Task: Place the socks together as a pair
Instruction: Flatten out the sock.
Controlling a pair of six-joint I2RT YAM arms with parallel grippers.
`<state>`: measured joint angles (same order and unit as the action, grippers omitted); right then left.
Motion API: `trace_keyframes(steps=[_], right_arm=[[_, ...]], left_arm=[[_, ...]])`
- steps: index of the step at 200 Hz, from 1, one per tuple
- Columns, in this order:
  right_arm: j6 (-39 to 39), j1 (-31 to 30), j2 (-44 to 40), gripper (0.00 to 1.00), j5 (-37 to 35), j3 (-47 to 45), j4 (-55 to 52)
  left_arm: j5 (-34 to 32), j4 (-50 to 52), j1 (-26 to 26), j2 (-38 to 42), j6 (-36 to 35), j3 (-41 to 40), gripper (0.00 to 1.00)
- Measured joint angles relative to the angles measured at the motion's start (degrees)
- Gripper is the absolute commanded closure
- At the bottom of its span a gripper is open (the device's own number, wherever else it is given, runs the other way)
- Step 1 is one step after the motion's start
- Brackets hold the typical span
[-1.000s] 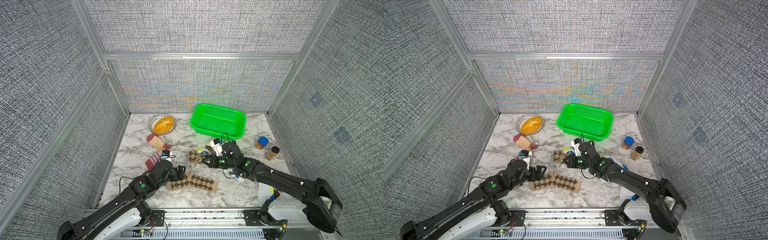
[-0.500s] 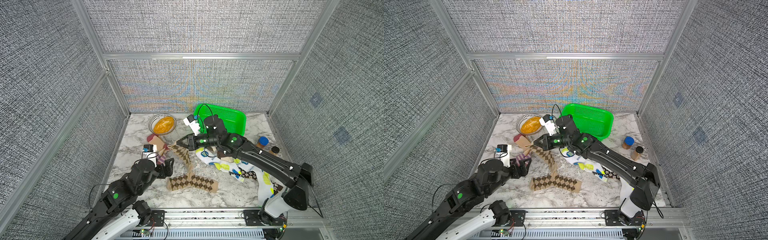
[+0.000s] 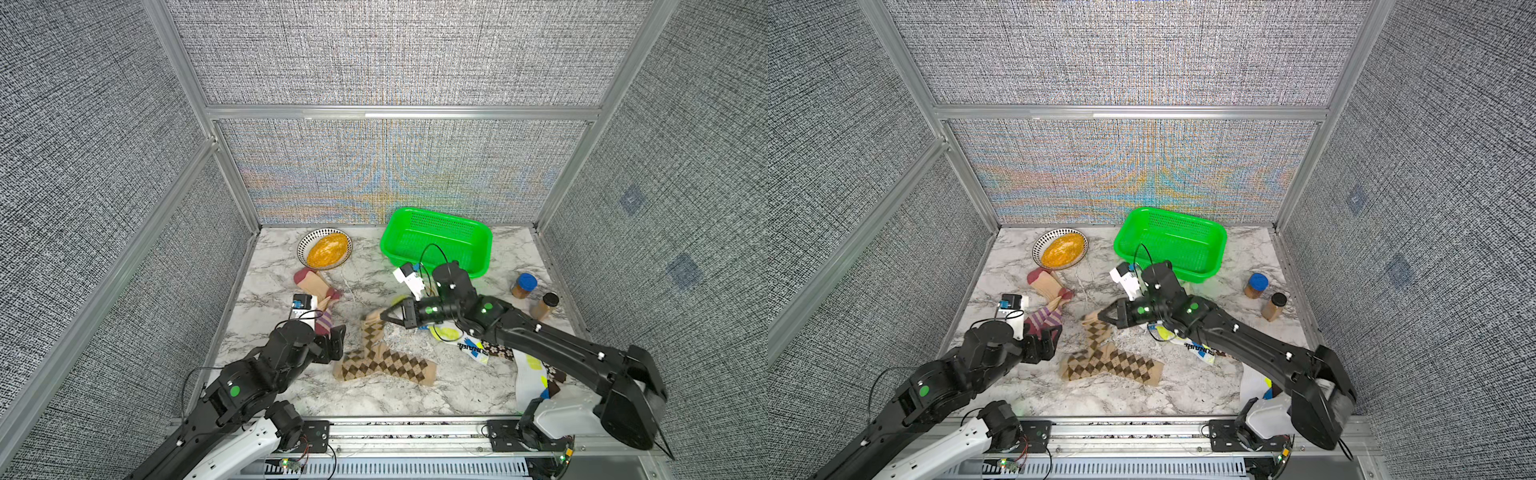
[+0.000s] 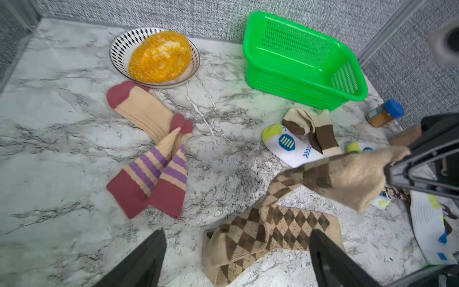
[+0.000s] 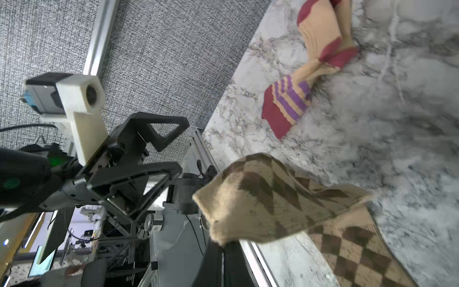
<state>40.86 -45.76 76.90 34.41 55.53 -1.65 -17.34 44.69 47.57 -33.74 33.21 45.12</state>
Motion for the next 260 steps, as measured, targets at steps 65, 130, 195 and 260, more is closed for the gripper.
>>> trace_keyframes(steps=[65,130,195,260], right_arm=[[1.92,6.16,-13.33,1.00,-0.11,-27.56,6.21],[3.76,8.17,-22.91,0.72,-7.50,-37.55,3.45],[4.52,8.22,-32.00,0.32,-13.60,-39.47,-4.20],[5.70,8.20,-32.76,0.32,-17.64,-40.72,-9.38]], left_arm=[[10.08,-9.14,0.02,-7.76,4.46,-9.42,0.13],[11.10,-10.27,-0.04,-14.78,9.07,-14.21,0.26],[7.96,-11.93,-0.85,-29.31,9.70,-11.04,0.37],[6.95,-12.94,-1.27,-36.50,9.11,-10.29,0.51]])
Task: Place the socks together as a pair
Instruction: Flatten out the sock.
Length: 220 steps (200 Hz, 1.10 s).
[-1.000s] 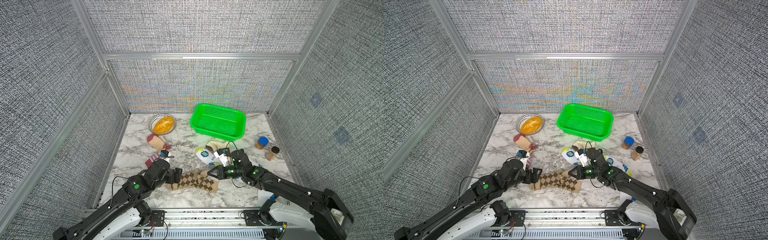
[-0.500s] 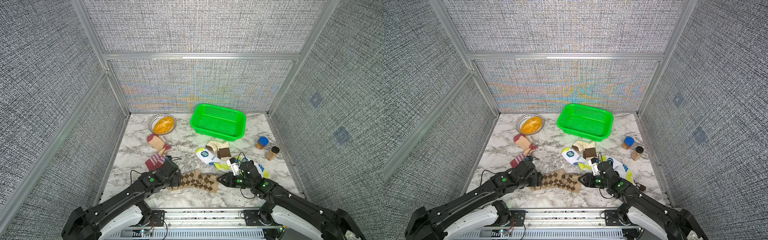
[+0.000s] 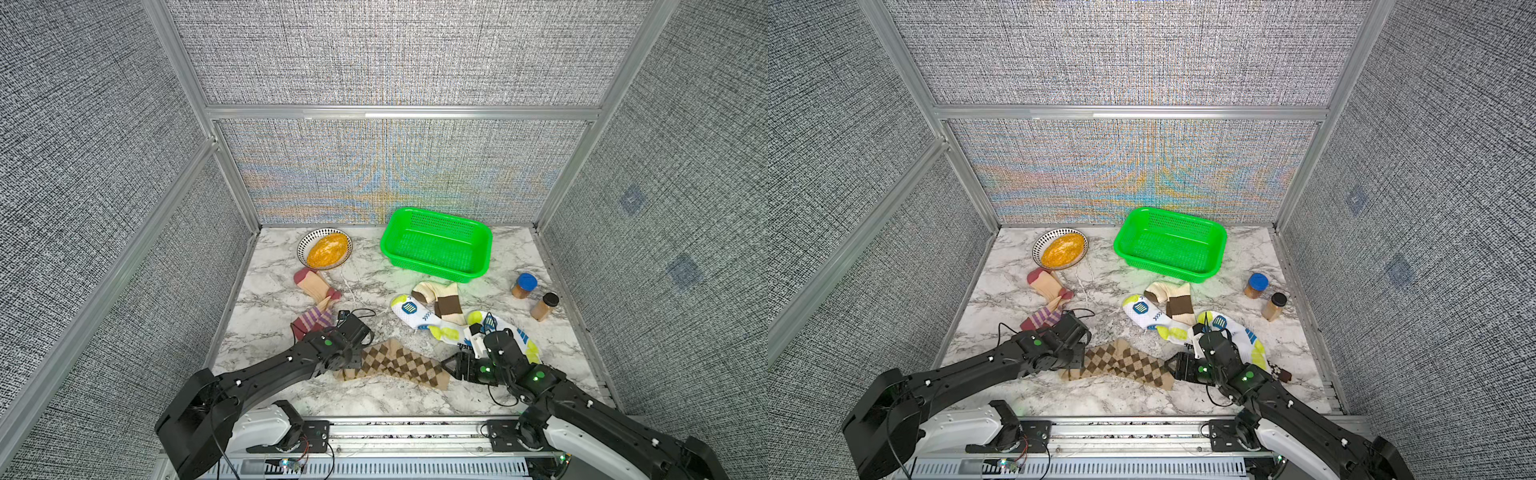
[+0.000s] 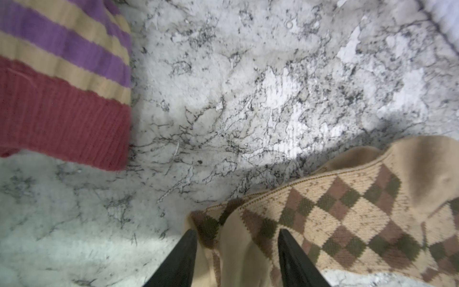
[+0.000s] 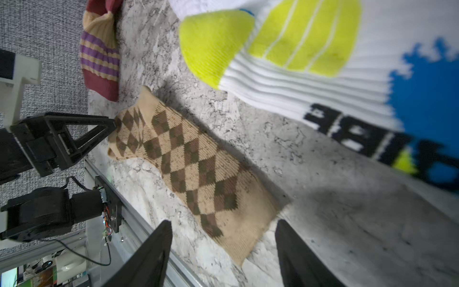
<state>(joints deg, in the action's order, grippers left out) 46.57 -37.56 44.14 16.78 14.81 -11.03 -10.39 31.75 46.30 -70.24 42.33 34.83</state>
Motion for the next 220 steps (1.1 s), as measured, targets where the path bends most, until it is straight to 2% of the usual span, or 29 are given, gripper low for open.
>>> trace_keyframes(steps=[43,110,129,160,220], right_arm=[[0.81,-0.50,3.13,0.36,-1.36,-1.09,0.44],[2.27,-1.38,8.31,0.59,-1.38,-2.80,7.93],[2.27,-1.53,9.46,0.70,-1.31,-2.86,8.87],[2.51,-1.77,9.73,1.00,-1.49,-3.28,8.59],[2.45,-2.60,4.33,1.00,-2.64,1.55,5.79]], left_arm=[[0.26,-0.61,-0.04,-3.30,-0.83,1.11,0.61],[3.08,-0.70,-0.04,-4.96,-2.99,2.67,0.86],[3.58,-0.74,-0.07,-4.94,-3.34,2.80,0.96],[4.42,-0.76,-0.07,-4.61,-4.00,2.75,1.00],[6.12,0.11,-0.07,2.71,-5.49,5.49,1.00]])
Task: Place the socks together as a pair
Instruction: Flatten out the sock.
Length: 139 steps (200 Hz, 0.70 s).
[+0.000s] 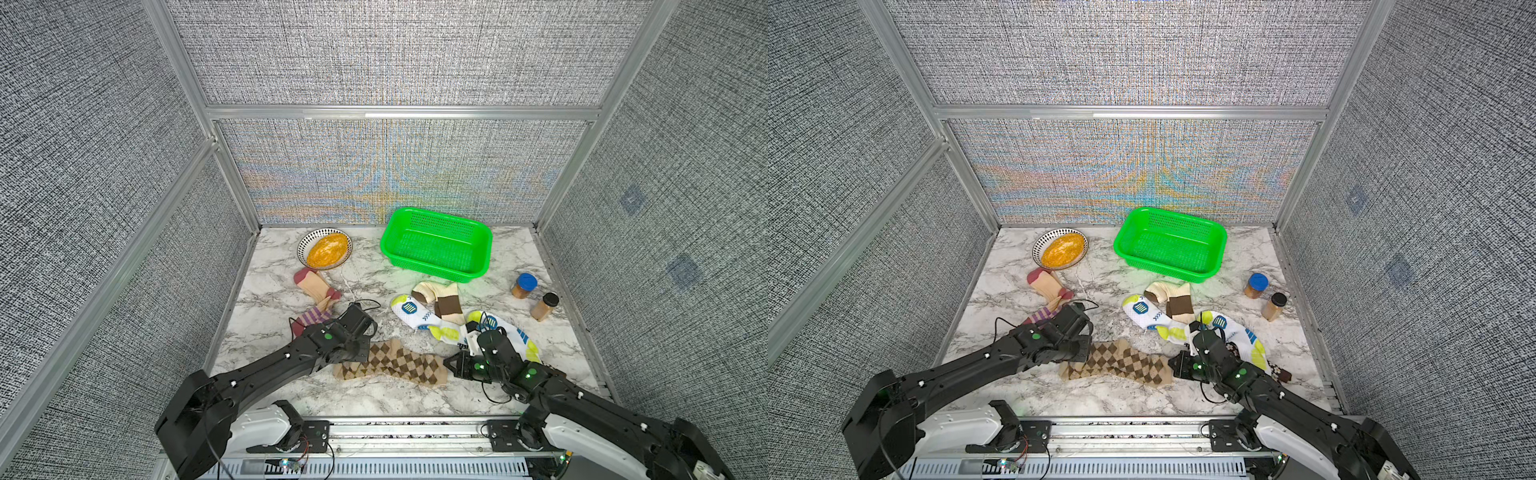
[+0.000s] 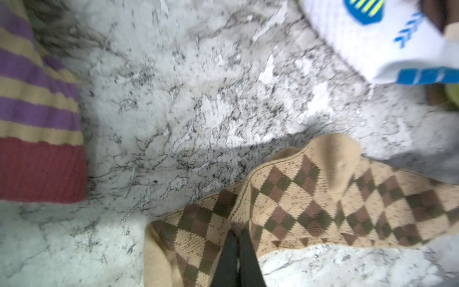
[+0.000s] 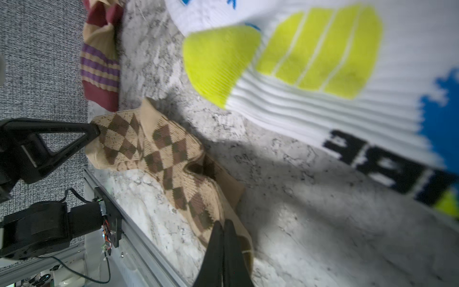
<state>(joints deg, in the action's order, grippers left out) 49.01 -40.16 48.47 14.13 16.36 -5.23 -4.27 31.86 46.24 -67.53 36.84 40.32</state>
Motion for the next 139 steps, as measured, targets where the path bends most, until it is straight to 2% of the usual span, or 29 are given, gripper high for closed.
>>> trace_keyframes(steps=[34,82,107,139], right_arm=[[-0.37,-1.20,-1.88,1.00,0.17,3.85,-2.03],[-0.33,-4.31,1.79,1.00,1.68,6.36,-1.16],[-0.33,-4.61,3.93,1.00,2.23,6.03,0.63],[-0.33,-4.70,6.43,1.00,2.40,5.09,2.71]], left_arm=[[-0.68,3.15,0.00,8.74,0.17,1.55,1.00],[-4.90,8.61,0.00,19.80,1.75,-0.22,1.00],[-5.70,9.70,-0.15,20.92,2.69,-2.67,1.00],[-5.99,8.70,-0.15,18.38,3.72,-5.27,1.00]])
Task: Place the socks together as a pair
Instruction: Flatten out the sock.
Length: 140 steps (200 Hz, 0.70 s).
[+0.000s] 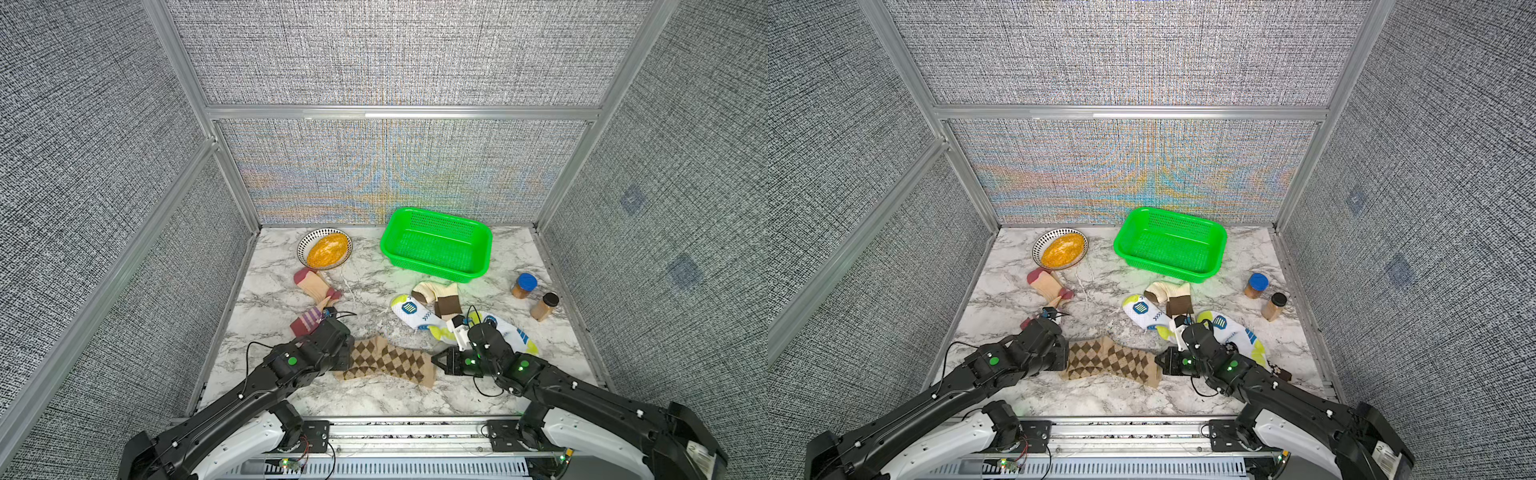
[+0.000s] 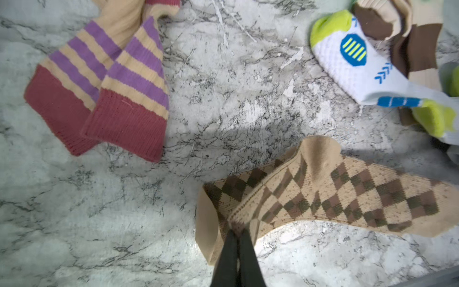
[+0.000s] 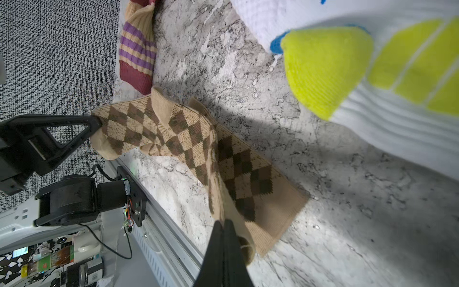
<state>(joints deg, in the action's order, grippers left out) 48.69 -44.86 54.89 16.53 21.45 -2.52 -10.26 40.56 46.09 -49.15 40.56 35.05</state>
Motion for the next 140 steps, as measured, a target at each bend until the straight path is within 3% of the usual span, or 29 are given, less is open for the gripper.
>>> trace_keyframes(steps=[74,80,110,121,140], right_arm=[[-0.02,2.27,4.37,1.00,0.04,-3.23,3.17],[-0.04,2.62,4.52,0.99,0.04,-3.43,3.15],[-0.50,4.09,4.83,0.61,0.02,-3.65,2.58],[-1.01,4.50,4.63,0.54,-0.07,-3.32,1.64],[-1.68,5.03,3.50,0.45,-1.11,-1.49,-0.81]], left_arm=[[-0.22,-4.31,-1.36,-5.77,0.52,-4.92,0.99],[-0.17,-4.74,-1.62,-6.03,0.63,-5.35,0.95],[0.02,-6.03,-2.14,-7.58,1.14,-6.51,0.57],[0.17,-6.23,-2.29,-8.07,1.53,-6.56,0.45],[0.15,-5.95,-2.29,-7.58,1.77,-5.95,0.32]])
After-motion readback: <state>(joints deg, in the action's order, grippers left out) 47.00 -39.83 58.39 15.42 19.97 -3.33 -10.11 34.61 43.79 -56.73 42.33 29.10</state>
